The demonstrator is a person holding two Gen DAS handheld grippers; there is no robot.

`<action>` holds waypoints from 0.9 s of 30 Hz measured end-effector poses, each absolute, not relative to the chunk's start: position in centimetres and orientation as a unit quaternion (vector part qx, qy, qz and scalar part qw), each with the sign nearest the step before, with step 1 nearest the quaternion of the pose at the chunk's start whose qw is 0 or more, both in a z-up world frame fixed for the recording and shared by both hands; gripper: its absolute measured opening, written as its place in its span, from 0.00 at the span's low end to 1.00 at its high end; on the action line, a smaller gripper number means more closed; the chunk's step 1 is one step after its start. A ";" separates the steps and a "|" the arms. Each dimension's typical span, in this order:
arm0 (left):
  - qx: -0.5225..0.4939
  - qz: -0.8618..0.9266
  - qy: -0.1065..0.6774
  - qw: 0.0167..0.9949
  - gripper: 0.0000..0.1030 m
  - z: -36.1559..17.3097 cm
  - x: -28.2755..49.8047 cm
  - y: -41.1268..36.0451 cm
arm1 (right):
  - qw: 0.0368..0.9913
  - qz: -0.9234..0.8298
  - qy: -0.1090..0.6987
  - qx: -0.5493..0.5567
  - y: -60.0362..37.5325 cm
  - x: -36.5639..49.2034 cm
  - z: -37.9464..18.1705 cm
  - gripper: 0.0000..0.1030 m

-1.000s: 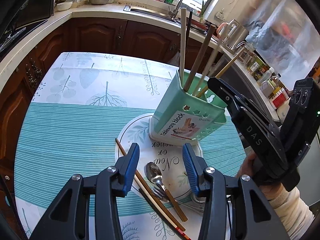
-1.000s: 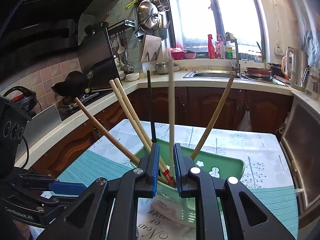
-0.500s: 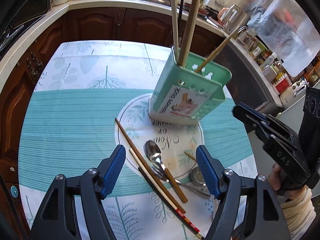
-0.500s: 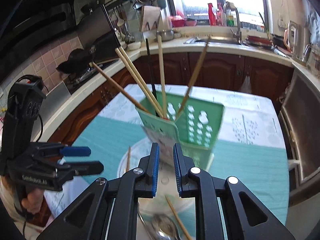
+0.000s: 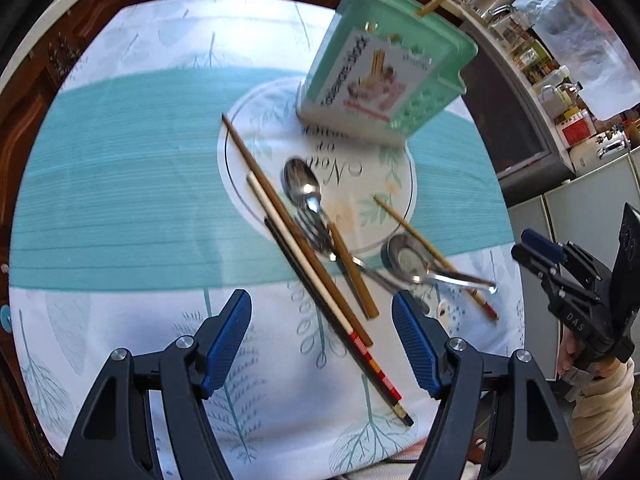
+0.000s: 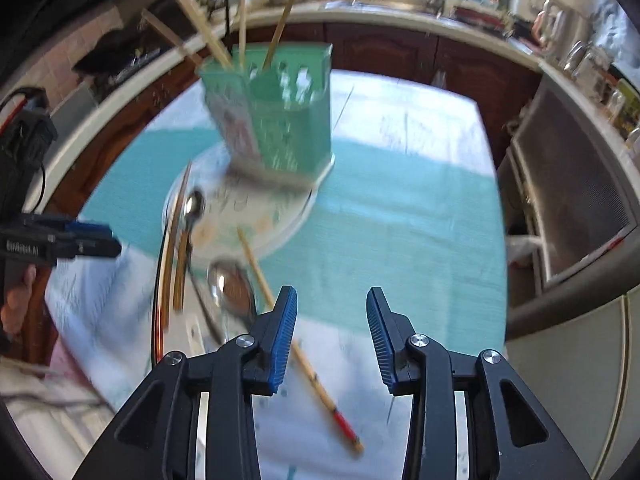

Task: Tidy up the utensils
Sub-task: 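Grasp a red-tipped bamboo chopstick with the right gripper and lift it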

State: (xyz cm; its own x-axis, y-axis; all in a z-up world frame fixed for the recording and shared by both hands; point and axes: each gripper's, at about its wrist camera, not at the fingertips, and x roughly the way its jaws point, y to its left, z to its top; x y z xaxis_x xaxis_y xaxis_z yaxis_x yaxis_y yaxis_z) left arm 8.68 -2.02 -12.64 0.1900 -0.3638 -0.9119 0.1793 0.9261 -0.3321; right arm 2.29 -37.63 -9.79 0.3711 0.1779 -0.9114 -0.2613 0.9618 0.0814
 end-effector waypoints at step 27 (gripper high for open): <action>-0.088 -0.173 0.674 0.713 0.69 -15.9 6.1 -2.6 | 0.654 0.261 0.676 -0.218 -33.6 1.7 -16.8 0.21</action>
State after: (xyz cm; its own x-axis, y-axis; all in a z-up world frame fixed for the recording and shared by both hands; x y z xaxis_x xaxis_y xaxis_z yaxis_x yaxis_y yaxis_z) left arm 6.13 -2.57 -15.91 0.0311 -0.3659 -0.9301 0.1283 0.9243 -0.3593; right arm 1.66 -33.58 -16.80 -0.0490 0.0463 -0.9977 -0.6356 0.7691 0.0669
